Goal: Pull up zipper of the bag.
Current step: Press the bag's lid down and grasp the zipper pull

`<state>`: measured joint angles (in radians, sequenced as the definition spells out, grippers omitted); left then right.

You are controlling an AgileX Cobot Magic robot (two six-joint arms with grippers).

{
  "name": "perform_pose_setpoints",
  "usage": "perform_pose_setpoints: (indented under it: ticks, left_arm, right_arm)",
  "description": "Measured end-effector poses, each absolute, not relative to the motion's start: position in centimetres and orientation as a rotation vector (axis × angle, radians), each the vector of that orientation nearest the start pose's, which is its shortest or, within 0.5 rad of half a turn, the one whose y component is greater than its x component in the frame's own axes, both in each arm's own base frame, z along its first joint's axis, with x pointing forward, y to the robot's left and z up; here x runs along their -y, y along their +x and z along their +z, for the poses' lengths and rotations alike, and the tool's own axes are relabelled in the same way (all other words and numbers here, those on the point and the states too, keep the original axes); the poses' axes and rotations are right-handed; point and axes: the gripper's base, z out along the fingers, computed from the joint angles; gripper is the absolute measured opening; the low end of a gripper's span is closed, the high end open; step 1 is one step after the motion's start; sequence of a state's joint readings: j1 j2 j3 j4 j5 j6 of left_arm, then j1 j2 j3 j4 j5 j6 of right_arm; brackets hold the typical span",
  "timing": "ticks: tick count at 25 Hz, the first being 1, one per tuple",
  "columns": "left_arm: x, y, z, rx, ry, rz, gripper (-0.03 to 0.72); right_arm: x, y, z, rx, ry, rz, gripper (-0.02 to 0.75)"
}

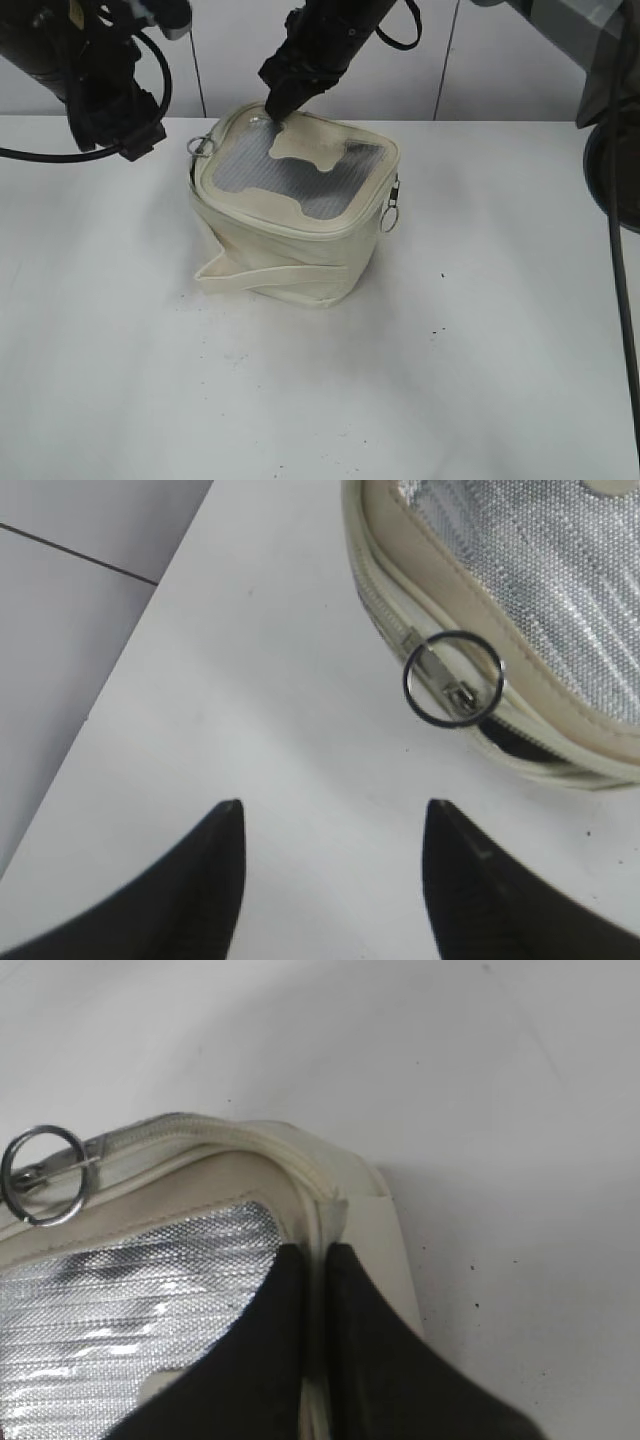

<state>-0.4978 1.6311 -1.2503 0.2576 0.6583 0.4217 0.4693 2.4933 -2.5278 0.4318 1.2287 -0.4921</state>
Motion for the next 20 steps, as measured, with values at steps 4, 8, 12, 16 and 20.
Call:
perform_pose_setpoints:
  ticks: [4,8,12,16,20]
  left_arm:
    - [15.5,32.0,27.9,-2.145,1.289,0.269,0.442]
    - [15.1,32.3,27.9,-2.162,1.251,0.247,0.445]
    - [15.9,32.2,28.0,-2.192,1.134,0.081,0.445]
    - [16.7,32.8,27.4,-2.207,1.059,-0.022,0.445]
    - [17.7,34.3,25.6,-2.259,1.050,-0.059,0.445]
  right_arm:
    - [-27.4,46.0,24.1,-2.350,-1.159,0.582,0.008]
    - [-27.4,46.0,24.1,-2.349,-1.160,0.582,0.008]
    - [-27.4,46.0,24.1,-2.347,-1.160,0.587,0.008]
    - [-27.4,46.0,24.1,-2.347,-1.160,0.589,0.008]
    - [-27.4,46.0,24.1,-2.348,-1.160,0.591,0.008]
